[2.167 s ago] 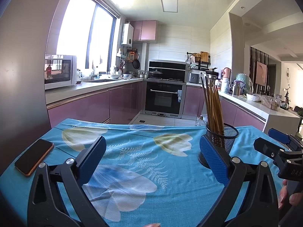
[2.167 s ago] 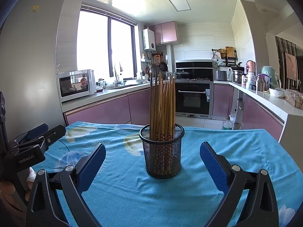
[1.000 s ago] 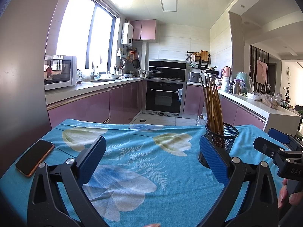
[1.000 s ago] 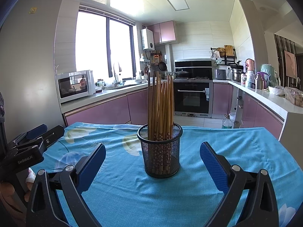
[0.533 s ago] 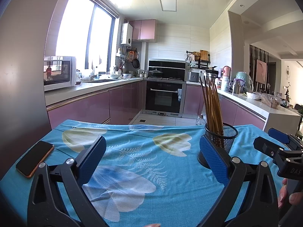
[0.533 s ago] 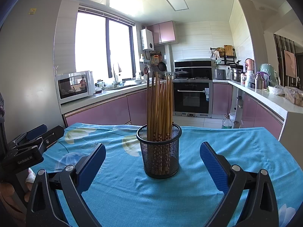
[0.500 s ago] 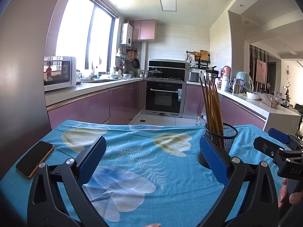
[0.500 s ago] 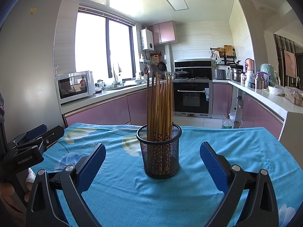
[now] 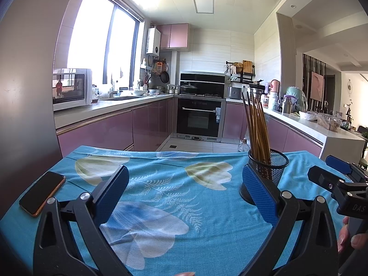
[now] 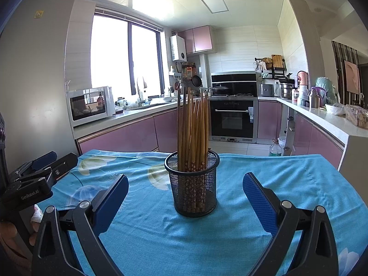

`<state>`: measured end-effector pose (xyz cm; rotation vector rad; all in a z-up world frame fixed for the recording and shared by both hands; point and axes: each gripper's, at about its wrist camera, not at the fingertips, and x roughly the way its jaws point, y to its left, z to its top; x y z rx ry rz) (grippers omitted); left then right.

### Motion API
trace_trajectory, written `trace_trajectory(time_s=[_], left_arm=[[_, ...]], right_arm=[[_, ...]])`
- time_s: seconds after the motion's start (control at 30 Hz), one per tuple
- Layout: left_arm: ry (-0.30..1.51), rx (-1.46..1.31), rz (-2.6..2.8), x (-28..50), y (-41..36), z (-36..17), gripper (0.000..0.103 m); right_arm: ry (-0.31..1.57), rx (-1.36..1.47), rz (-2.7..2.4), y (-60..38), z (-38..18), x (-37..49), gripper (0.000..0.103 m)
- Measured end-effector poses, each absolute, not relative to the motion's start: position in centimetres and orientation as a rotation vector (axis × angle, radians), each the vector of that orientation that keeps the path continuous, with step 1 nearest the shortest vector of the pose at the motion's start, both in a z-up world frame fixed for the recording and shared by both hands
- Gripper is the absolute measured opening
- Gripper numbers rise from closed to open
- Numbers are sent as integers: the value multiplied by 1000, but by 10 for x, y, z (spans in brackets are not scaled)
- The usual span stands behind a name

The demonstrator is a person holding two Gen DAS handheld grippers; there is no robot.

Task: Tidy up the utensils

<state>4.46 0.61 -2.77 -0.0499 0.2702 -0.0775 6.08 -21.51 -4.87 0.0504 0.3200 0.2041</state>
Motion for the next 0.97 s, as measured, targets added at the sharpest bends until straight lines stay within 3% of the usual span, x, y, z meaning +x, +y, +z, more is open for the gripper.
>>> trace_trajectory(time_s=[0.77, 0.97], left_arm=[[294, -34, -63, 47, 2, -30, 97], [404, -42, -32, 69, 16, -41, 97]], right_arm=[[353, 62, 199, -218, -51, 66, 96], [599, -8, 53, -255, -76, 110, 96]])
